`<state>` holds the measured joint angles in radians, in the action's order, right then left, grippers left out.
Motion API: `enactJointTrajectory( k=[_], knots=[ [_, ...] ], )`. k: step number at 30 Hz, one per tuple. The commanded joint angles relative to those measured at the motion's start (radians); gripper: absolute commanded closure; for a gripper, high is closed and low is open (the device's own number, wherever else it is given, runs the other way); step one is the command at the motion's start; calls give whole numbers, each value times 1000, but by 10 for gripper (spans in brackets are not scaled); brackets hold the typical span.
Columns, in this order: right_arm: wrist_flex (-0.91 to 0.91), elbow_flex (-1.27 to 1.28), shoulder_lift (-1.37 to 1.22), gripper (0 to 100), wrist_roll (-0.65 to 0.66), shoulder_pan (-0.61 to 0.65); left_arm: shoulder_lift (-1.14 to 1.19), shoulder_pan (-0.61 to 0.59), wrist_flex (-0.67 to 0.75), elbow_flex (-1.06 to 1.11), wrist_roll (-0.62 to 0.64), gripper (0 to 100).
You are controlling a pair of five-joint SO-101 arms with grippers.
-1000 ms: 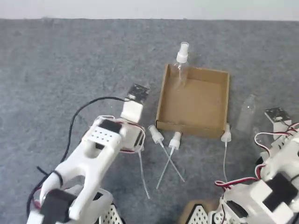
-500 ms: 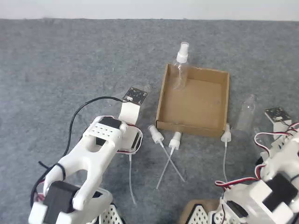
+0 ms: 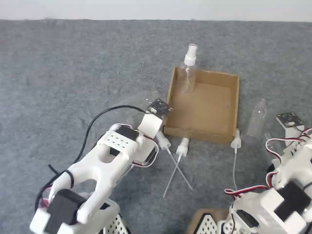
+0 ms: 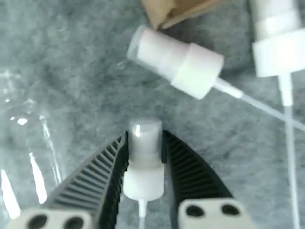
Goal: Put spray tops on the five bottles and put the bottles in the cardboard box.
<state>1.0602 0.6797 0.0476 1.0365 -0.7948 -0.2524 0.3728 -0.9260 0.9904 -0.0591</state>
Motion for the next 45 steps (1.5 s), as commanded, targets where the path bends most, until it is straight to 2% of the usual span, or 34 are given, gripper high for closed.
enactJointTrajectory(
  k=[1, 6, 14, 21, 26, 34, 45],
  knots=[
    [-7, -2, 65, 883, 12, -27, -11, 25, 12, -24, -14, 927],
    [-7, -3, 67, 832, 12, -35, -12, 23, -26, -73, -15, 928],
    [-7, -8, 68, 832, 12, -35, -12, 20, -71, -166, -17, 953],
    [-7, -8, 68, 832, 12, -33, -11, 20, -69, -127, -15, 858],
    [-7, -6, 68, 832, 12, -30, -3, 15, -58, -82, -61, 855],
    [-7, -3, 65, 832, 14, -31, -2, -100, 21, -15, -133, 856],
    [-7, -2, 67, 832, 14, -36, -11, -97, 20, -4, -129, 963]
  ],
)
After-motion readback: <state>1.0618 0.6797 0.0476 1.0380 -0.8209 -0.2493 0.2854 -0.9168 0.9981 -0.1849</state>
